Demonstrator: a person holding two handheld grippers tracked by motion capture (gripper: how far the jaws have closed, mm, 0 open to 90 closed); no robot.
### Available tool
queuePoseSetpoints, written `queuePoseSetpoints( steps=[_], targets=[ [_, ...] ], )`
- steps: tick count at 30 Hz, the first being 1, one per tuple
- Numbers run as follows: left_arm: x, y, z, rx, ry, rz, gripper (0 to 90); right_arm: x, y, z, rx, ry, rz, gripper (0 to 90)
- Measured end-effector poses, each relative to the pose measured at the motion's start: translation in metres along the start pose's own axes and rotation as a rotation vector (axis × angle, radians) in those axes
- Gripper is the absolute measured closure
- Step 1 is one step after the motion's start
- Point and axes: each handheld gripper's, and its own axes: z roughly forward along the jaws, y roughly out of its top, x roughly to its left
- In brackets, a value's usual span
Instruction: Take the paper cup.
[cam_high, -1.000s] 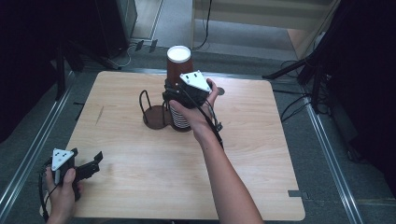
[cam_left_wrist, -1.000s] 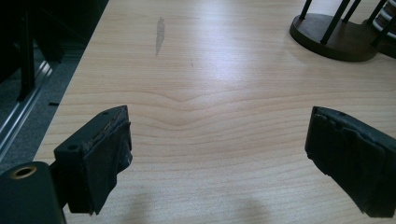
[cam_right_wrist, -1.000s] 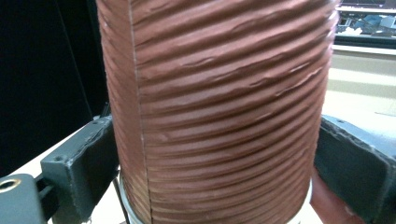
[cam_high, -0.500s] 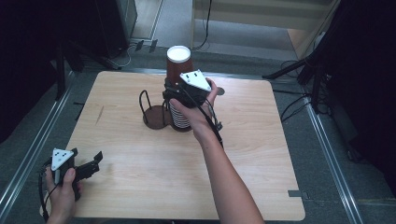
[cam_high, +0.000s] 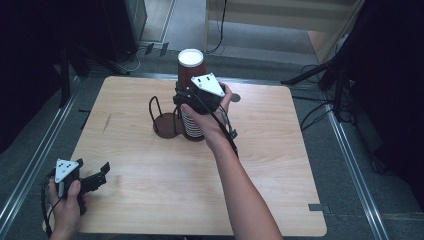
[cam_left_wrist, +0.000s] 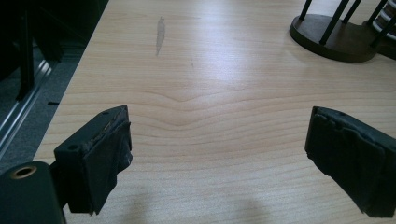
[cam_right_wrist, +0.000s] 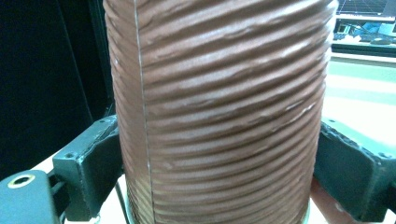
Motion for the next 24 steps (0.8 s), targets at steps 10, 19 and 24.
queuePoseSetpoints(
  steps=[10, 19, 24],
  targets=[
    [0.000, 0.000, 0.000, -0.001, 0.000, 0.003, 7.7, 0.002, 0.006, 0.001, -0.001, -0.009, -0.002, 10.3],
    [0.000, 0.000, 0.000, -0.001, 0.002, 0.000, 7.7, 0.002, 0.020, -0.002, -0.040, -0.010, 0.003, 12.0],
    [0.000, 0.000, 0.000, -0.002, 0.001, -0.001, 7.8, 0.001, 0.029, -0.003, -0.053, -0.014, -0.001, 12.2]
  ],
)
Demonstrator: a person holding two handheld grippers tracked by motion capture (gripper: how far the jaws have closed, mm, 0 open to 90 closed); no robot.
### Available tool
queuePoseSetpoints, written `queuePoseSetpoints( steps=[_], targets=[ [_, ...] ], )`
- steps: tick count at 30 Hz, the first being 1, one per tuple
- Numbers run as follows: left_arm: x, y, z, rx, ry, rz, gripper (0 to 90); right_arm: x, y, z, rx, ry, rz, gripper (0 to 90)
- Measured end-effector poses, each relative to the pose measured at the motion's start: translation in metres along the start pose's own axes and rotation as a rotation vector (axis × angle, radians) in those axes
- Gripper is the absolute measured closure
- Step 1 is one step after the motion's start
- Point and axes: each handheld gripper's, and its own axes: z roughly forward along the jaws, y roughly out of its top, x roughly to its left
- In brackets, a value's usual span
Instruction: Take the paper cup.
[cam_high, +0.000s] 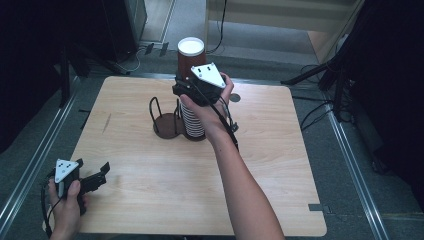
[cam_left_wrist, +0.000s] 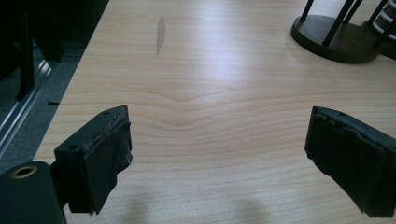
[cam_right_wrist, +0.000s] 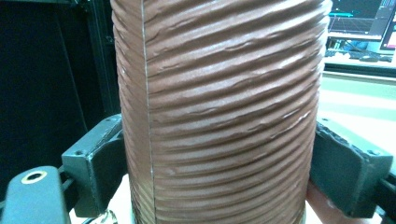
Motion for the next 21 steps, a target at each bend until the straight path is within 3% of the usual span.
queuePoseSetpoints(
  steps=[21],
  targets=[
    [0.001, 0.000, 0.001, -0.002, -0.004, -0.008, 7.8, -0.002, 0.033, -0.008, -0.065, -0.003, 0.004, 12.4]
  ],
)
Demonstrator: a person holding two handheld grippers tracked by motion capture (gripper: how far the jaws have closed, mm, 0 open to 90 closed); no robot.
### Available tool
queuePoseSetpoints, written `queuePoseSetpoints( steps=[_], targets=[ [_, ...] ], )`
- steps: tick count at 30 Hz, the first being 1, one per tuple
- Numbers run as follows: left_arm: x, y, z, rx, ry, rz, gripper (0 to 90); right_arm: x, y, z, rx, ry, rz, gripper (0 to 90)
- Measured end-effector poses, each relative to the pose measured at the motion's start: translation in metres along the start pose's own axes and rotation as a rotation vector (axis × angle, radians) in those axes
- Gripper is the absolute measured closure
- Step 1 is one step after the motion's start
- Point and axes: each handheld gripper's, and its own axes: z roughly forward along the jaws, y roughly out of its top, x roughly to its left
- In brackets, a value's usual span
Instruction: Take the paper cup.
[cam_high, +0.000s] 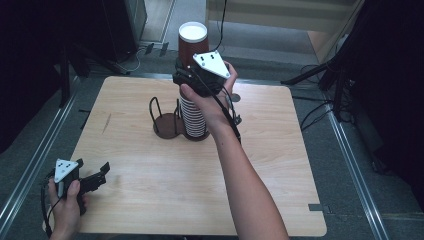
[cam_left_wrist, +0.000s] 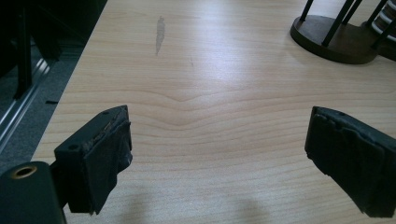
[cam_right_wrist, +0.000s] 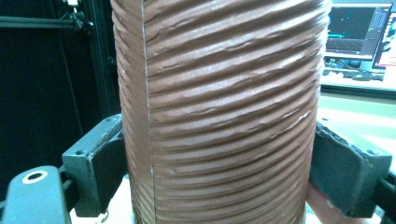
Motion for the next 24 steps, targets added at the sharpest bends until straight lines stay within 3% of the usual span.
queuePoseSetpoints(
  steps=[24],
  targets=[
    [0.000, 0.000, 0.000, 0.002, -0.001, 0.000, 7.8, -0.014, 0.028, -0.017, -0.070, -0.013, 0.017, 12.6]
  ],
)
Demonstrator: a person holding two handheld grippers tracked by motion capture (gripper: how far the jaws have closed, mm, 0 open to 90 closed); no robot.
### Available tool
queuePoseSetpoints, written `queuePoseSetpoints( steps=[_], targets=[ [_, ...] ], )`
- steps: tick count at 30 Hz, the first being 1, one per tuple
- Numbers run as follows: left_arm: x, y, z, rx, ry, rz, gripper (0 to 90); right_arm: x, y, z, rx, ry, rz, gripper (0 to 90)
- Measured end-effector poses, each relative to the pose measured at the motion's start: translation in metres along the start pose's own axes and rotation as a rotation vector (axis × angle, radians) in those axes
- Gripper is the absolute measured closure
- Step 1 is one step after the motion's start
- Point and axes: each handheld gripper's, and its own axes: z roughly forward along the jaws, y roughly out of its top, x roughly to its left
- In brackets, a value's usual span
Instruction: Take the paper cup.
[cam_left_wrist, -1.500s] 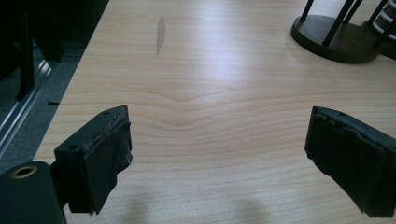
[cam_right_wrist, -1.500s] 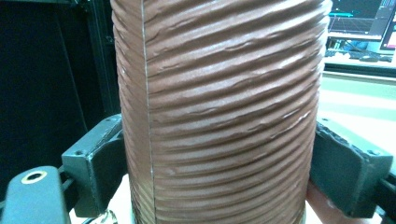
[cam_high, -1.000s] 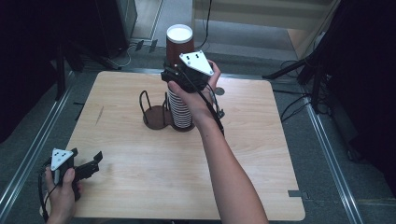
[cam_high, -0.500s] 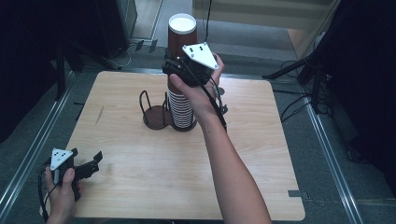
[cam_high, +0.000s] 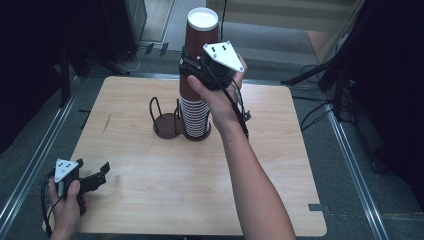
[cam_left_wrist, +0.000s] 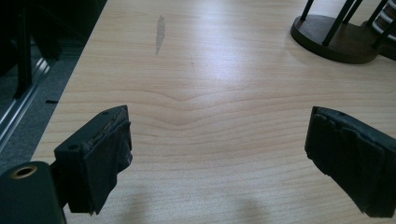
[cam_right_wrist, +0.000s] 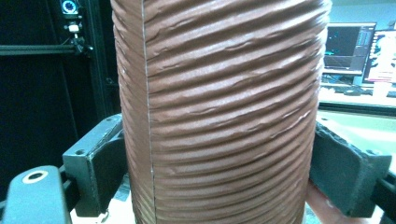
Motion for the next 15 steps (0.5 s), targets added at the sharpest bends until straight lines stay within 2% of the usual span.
queuePoseSetpoints(
  steps=[15],
  targets=[
    [0.000, 0.000, 0.000, 0.000, 0.000, 0.000, 7.8, -0.028, 0.000, -0.011, -0.002, -0.048, 0.009, 12.5]
  ],
)
